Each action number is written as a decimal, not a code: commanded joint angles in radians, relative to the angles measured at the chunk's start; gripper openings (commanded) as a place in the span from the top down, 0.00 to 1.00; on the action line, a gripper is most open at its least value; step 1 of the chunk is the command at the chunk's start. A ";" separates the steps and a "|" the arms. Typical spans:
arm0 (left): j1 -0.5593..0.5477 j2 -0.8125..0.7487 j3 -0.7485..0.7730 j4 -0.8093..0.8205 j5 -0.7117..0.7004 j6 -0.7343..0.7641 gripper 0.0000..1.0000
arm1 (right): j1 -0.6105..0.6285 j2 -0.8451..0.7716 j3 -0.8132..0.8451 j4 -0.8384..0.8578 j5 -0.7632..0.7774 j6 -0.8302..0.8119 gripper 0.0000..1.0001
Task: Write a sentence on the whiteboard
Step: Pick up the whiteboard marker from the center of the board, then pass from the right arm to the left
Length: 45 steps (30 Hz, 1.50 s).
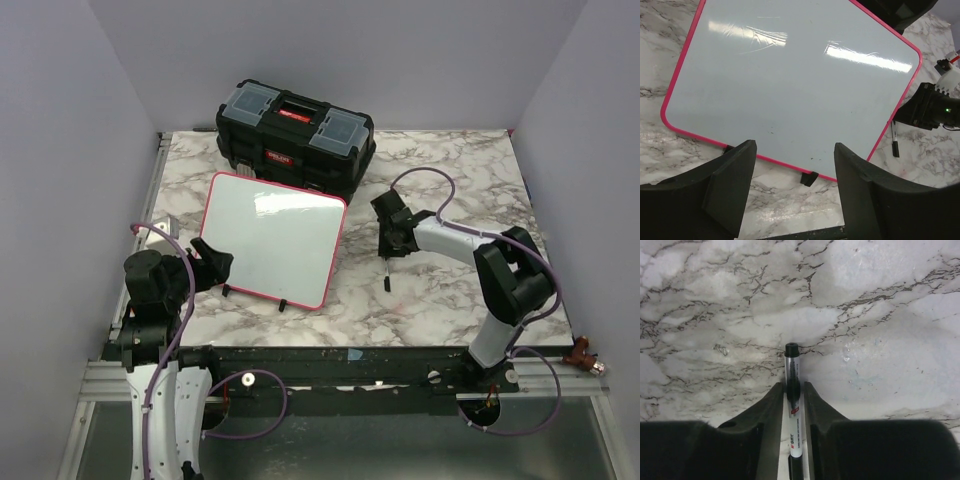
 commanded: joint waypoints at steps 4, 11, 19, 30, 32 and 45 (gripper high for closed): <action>-0.024 -0.010 -0.006 0.000 0.091 0.007 0.44 | 0.008 0.020 0.030 -0.039 0.028 -0.001 0.99; -0.177 0.000 0.003 0.054 0.099 -0.031 0.43 | 0.009 -0.145 0.024 -0.059 0.021 0.068 0.99; -0.448 0.073 0.007 0.235 0.022 -0.156 0.46 | 0.008 -0.405 0.056 -0.135 0.095 0.255 0.99; -0.768 0.240 -0.009 0.654 -0.159 -0.272 0.36 | 0.008 -0.558 0.130 -0.265 0.108 0.586 0.99; -0.803 0.287 -0.020 0.765 -0.170 -0.289 0.34 | 0.008 -0.579 0.128 -0.267 0.095 0.638 0.99; -0.966 0.610 0.079 1.122 -0.245 -0.320 0.39 | 0.008 -0.684 0.142 -0.258 0.086 0.816 0.99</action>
